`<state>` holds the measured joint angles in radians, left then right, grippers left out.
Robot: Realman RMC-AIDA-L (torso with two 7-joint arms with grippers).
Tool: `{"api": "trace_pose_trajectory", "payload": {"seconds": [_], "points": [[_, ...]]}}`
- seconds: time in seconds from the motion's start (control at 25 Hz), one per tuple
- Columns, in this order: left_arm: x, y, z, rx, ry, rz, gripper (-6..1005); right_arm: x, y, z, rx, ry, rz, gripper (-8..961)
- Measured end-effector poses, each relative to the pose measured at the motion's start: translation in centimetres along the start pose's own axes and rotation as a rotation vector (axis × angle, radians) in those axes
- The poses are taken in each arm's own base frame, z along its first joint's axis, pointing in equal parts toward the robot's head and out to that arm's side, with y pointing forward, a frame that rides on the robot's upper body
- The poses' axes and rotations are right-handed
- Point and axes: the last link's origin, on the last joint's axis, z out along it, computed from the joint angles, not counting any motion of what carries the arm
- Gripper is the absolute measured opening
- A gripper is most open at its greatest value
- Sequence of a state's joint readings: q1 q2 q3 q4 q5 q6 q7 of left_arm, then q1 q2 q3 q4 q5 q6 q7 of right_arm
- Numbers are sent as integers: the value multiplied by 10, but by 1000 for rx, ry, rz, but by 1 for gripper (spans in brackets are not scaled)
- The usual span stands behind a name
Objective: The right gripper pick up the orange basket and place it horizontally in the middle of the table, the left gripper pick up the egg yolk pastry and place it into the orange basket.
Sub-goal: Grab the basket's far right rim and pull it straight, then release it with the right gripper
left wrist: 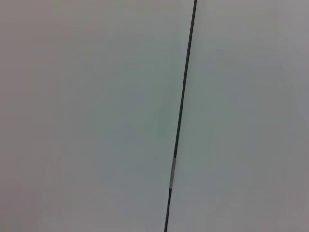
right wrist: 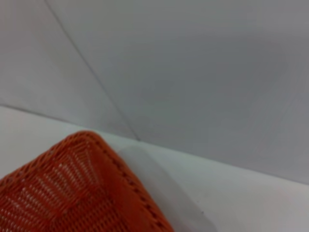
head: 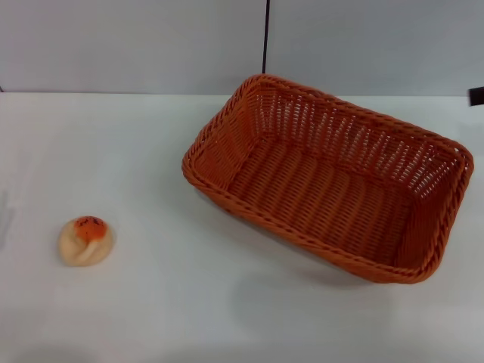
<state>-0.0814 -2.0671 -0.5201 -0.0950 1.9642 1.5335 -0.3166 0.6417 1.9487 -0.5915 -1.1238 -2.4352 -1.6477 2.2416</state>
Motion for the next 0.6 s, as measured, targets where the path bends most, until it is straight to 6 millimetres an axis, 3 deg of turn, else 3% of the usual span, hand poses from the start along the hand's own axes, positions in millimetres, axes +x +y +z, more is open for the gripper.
{"api": "trace_pose_trajectory", "payload": {"seconds": [0.32,0.6], "points": [[-3,6,-7,-39,-19,4,800,2,9,43,-57,10,-55,819],[-4,6,-10,-40,-26,4,799,0,16,68,-125,-49,-72,818]]}}
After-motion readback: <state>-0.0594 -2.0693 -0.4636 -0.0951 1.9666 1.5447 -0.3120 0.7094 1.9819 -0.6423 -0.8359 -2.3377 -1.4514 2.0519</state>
